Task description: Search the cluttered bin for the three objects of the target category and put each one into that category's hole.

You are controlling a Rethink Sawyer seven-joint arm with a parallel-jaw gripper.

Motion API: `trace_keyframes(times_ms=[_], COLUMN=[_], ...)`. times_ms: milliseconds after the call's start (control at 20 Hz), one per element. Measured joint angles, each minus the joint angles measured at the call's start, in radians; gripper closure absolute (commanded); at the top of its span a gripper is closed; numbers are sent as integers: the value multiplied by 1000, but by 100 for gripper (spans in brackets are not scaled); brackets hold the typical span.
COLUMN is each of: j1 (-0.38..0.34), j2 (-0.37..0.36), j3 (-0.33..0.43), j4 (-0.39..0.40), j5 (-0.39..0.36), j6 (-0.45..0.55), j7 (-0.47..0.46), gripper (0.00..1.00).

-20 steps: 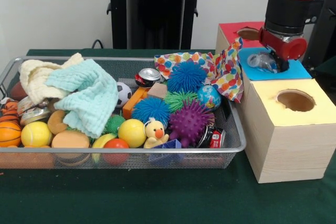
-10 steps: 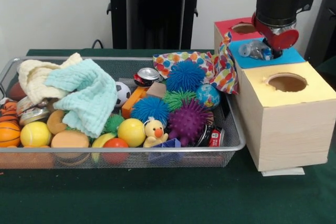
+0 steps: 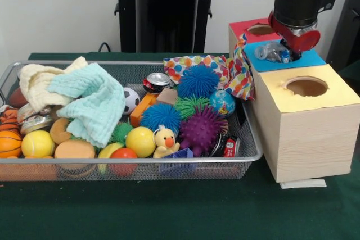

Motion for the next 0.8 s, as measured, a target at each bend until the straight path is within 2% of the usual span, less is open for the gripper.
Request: trace_keyframes(times_ms=[550,800], j1=[53,97], j2=[57,87], j3=[-20,-35], j4=[-40,-45], j5=[6,49], j6=[-79,-146], j7=[0,0], gripper=[100,100])
